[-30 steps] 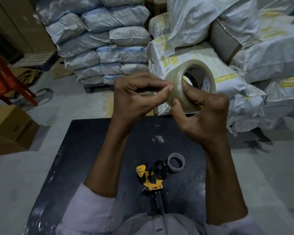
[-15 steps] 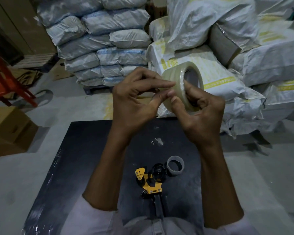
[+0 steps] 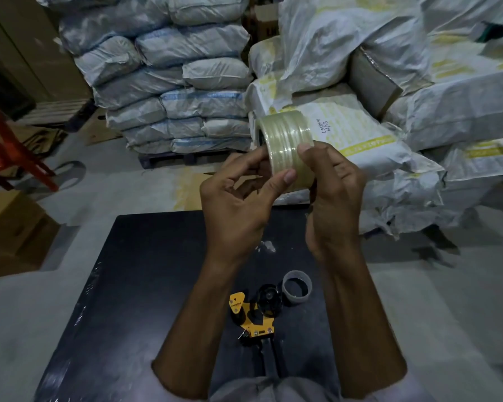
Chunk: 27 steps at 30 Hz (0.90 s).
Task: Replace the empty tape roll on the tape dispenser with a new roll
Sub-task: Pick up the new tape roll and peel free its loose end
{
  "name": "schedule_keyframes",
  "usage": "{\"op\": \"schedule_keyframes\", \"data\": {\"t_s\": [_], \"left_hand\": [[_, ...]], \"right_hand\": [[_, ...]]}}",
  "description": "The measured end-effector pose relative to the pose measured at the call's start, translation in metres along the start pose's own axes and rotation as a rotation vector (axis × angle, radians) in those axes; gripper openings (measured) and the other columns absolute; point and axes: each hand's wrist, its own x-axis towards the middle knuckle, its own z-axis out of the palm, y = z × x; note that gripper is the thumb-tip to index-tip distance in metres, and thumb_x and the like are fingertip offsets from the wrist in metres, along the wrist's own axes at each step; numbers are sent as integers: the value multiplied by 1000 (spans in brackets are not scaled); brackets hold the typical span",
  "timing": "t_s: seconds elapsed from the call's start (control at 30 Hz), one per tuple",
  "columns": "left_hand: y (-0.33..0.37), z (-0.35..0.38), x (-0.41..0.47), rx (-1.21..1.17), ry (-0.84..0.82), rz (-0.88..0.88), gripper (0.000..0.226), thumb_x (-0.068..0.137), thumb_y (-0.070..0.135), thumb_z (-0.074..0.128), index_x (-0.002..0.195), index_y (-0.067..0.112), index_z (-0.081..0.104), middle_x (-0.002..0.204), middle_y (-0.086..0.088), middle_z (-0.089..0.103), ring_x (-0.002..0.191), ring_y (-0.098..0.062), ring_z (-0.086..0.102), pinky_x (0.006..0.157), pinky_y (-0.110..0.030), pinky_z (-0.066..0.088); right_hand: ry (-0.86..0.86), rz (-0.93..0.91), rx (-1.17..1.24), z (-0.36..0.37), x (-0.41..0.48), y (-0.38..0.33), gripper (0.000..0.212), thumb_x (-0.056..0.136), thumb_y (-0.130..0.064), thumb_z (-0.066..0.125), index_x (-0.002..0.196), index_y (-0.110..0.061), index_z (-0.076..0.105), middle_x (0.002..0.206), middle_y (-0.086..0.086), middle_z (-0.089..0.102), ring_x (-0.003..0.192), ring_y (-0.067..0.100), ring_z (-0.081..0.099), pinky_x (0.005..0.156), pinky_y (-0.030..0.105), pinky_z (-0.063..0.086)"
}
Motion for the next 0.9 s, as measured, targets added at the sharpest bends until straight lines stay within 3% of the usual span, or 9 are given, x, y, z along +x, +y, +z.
{"op": "schedule_keyframes", "data": {"t_s": [0.1, 0.17, 0.33, 0.43, 0.57, 0.73, 0.9], "left_hand": [[1, -3, 2, 18, 10, 47, 44, 92, 0, 89, 134, -3, 77, 105, -1, 73, 95, -1, 73, 90, -32, 65], [2, -5, 2, 41, 15, 81, 44, 92, 0, 88, 135, -4, 76, 106, -3, 73, 97, -1, 73, 93, -33, 66], [9, -6, -2, 161, 50, 196, 46, 91, 7, 91, 135, 8, 75, 103, -7, 74, 94, -9, 74, 89, -30, 66], [11, -7, -2, 221, 73, 249, 43, 92, 11, 92, 133, 6, 77, 102, -14, 75, 92, -21, 77, 85, -31, 67], [14, -10, -2, 262, 80, 288, 41, 93, 13, 92, 131, 8, 77, 101, -9, 75, 91, -21, 77, 83, -36, 68], [16, -9, -5, 297, 89, 335, 40, 91, 11, 93, 128, 1, 80, 102, -7, 76, 92, -22, 78, 83, -35, 67], [19, -12, 0, 236, 149, 275, 39, 94, 9, 90, 130, 1, 79, 101, -2, 73, 93, -16, 77, 84, -39, 69]], "right_hand": [[-28, 4, 23, 0, -2, 0, 23, 92, -10, 63, 81, -21, 81, 75, 2, 70, 77, 26, 57, 68, 31, 50], [-41, 6, 36, 2, -4, -2, 22, 91, -8, 61, 87, -16, 81, 78, 3, 72, 78, 24, 60, 68, 29, 51], [-75, 33, 94, 7, -9, -7, 28, 89, -3, 56, 75, -20, 74, 66, -10, 66, 62, 3, 58, 61, 16, 48], [-64, 63, 116, 8, -10, -7, 22, 86, -6, 58, 76, -18, 74, 68, -3, 61, 64, 7, 55, 63, 17, 47], [-61, 78, 175, 9, -11, -7, 19, 84, -4, 56, 79, -10, 73, 65, -1, 64, 60, 8, 58, 60, 17, 51], [-22, 67, 172, 10, -12, 0, 29, 77, 3, 58, 97, -3, 78, 79, 6, 76, 72, 18, 68, 71, 26, 57], [-217, 86, 261, 7, -14, -15, 28, 88, 1, 52, 106, 2, 74, 83, 3, 78, 77, 10, 73, 74, 19, 58]]}}
